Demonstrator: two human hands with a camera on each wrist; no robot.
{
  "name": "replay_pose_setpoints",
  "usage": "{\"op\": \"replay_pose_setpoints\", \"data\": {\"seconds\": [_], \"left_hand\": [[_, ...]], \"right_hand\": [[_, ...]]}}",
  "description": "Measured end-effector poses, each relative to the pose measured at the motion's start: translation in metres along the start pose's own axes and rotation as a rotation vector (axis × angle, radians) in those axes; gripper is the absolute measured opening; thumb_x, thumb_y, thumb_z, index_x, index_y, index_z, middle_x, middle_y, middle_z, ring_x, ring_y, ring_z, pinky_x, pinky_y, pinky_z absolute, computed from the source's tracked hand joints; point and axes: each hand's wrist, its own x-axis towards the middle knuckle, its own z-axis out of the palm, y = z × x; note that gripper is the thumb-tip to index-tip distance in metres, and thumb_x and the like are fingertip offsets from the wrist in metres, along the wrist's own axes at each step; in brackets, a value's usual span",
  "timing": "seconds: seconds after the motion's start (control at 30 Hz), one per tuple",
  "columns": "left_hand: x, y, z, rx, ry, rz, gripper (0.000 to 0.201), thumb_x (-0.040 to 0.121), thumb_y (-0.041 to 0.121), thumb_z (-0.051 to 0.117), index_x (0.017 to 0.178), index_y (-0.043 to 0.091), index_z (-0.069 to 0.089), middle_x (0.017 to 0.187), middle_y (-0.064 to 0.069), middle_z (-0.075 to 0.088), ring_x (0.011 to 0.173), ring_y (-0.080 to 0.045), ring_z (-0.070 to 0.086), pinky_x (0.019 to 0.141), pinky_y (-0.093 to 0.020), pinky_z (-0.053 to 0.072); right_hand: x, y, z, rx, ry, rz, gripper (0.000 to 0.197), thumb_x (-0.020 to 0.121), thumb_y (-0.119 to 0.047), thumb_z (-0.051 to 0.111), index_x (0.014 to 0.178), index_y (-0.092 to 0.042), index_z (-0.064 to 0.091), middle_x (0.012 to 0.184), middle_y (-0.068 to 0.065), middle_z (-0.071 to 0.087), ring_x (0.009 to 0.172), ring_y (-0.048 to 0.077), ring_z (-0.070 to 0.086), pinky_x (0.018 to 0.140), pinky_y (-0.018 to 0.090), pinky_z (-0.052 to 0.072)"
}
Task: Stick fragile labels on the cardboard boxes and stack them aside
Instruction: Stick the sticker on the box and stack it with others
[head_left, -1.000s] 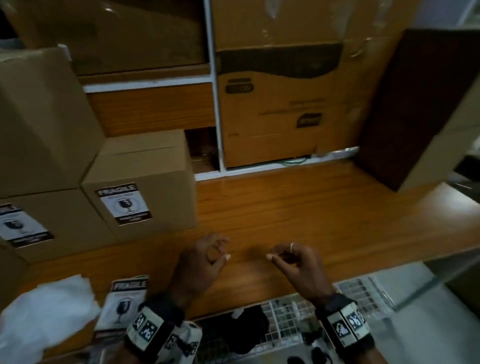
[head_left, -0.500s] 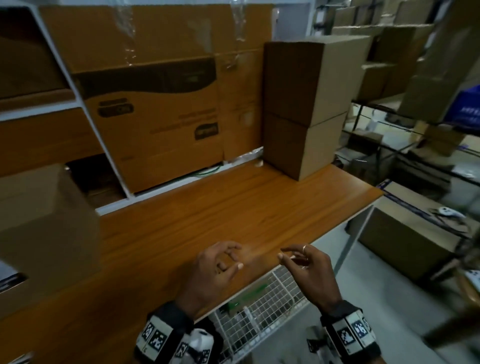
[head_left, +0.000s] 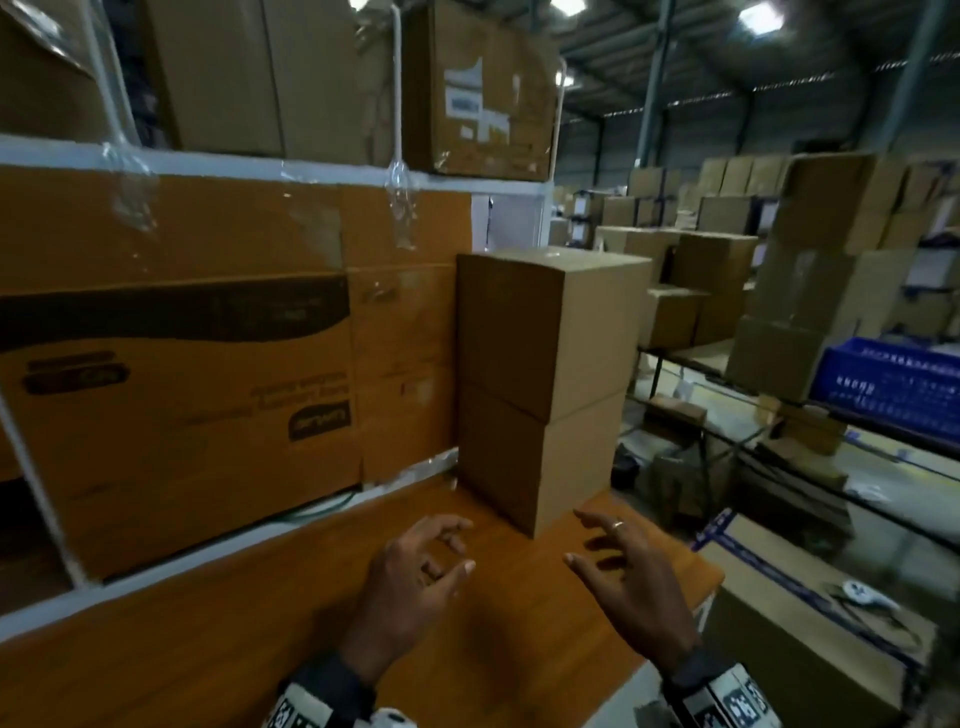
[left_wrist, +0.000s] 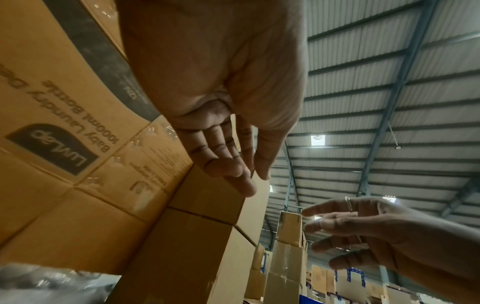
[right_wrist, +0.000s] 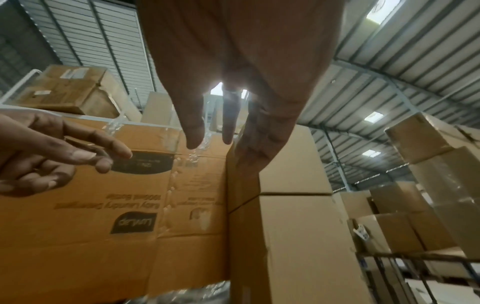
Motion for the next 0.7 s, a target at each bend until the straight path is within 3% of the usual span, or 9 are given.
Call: {"op": "replay_pose_setpoints", "data": {"seconds": [0.1, 0.17, 0.23, 0.3, 0.4, 0.5, 0.57, 0.63, 0.7], "left_hand": [[0.047, 0.009, 0.018, 0.014, 0.036, 0.038, 0.045, 0.087, 0.018, 0.078, 0.117, 0.048, 0.062, 0.107, 0.016, 0.063, 0.073, -0.014, 0.072, 0.062, -0.031, 0.061], [0.08, 0.016, 0.034, 0.066, 0.065, 0.102, 0.048, 0.087, 0.02, 0.079, 0.122, 0.048, 0.061, 0.115, 0.018, 0.06, 0.079, -0.01, 0.071, 0.066, -0.027, 0.061], [0.117, 0.028, 0.053, 0.169, 0.104, 0.174, 0.053, 0.088, 0.022, 0.077, 0.131, 0.047, 0.058, 0.126, 0.017, 0.051, 0.088, -0.003, 0.068, 0.07, -0.018, 0.059], [0.155, 0.037, 0.074, 0.277, 0.15, 0.252, 0.059, 0.089, 0.029, 0.076, 0.139, 0.05, 0.051, 0.139, 0.015, 0.039, 0.103, 0.0, 0.061, 0.077, -0.017, 0.058], [0.21, 0.045, 0.107, 0.371, 0.223, 0.316, 0.075, 0.088, 0.037, 0.076, 0.145, 0.061, 0.033, 0.162, 0.011, 0.008, 0.138, -0.008, 0.035, 0.107, -0.028, 0.045], [0.248, 0.054, 0.129, 0.419, 0.27, 0.305, 0.094, 0.083, 0.033, 0.082, 0.149, 0.063, 0.022, 0.167, 0.01, -0.022, 0.153, -0.018, 0.009, 0.117, -0.034, 0.027], [0.263, 0.054, 0.135, 0.468, 0.29, 0.275, 0.103, 0.077, 0.023, 0.086, 0.153, 0.056, 0.024, 0.165, 0.007, -0.029, 0.156, -0.025, 0.005, 0.117, -0.035, 0.028], [0.267, 0.05, 0.136, 0.552, 0.35, 0.223, 0.115, 0.07, 0.003, 0.087, 0.154, 0.053, 0.026, 0.167, 0.0, -0.024, 0.155, -0.03, 0.013, 0.109, -0.031, 0.04], [0.265, 0.041, 0.131, 0.652, 0.429, 0.187, 0.123, 0.067, -0.022, 0.073, 0.154, 0.052, 0.028, 0.17, -0.006, -0.014, 0.152, -0.036, 0.025, 0.082, -0.021, 0.057]], "right_hand": [[0.039, 0.012, -0.019, 0.033, 0.103, -0.017, 0.062, 0.087, -0.03, 0.079, 0.141, -0.04, 0.049, 0.124, -0.018, 0.055, 0.104, -0.003, 0.06, 0.082, 0.025, 0.06], [0.06, 0.019, -0.029, 0.076, 0.142, -0.048, 0.062, 0.088, -0.03, 0.078, 0.143, -0.038, 0.05, 0.126, -0.02, 0.054, 0.106, -0.004, 0.059, 0.083, 0.026, 0.059], [0.081, 0.03, -0.037, 0.087, 0.149, -0.078, 0.061, 0.088, -0.031, 0.078, 0.141, -0.04, 0.049, 0.126, -0.025, 0.052, 0.108, -0.004, 0.058, 0.083, 0.027, 0.059], [0.102, 0.044, -0.046, 0.098, 0.151, -0.115, 0.061, 0.087, -0.032, 0.079, 0.137, -0.048, 0.047, 0.125, -0.028, 0.05, 0.108, -0.004, 0.058, 0.082, 0.026, 0.059], [0.136, 0.069, -0.062, 0.118, 0.122, -0.149, 0.064, 0.086, -0.032, 0.081, 0.134, -0.054, 0.044, 0.124, -0.032, 0.047, 0.109, -0.01, 0.054, 0.08, 0.019, 0.057], [0.169, 0.095, -0.079, 0.157, 0.1, -0.167, 0.067, 0.085, -0.031, 0.082, 0.136, -0.053, 0.043, 0.122, -0.028, 0.048, 0.107, -0.01, 0.054, 0.08, 0.02, 0.058], [0.19, 0.113, -0.087, 0.179, 0.116, -0.173, 0.067, 0.085, -0.028, 0.082, 0.138, -0.047, 0.047, 0.123, -0.023, 0.051, 0.105, -0.006, 0.057, 0.079, 0.022, 0.059], [0.206, 0.128, -0.092, 0.192, 0.129, -0.17, 0.067, 0.085, -0.026, 0.083, 0.142, -0.038, 0.051, 0.126, -0.016, 0.053, 0.105, -0.002, 0.059, 0.079, 0.024, 0.06], [0.219, 0.138, -0.095, 0.224, 0.121, -0.177, 0.068, 0.085, -0.024, 0.082, 0.144, -0.035, 0.05, 0.127, -0.013, 0.052, 0.106, -0.001, 0.058, 0.08, 0.026, 0.06]]}}
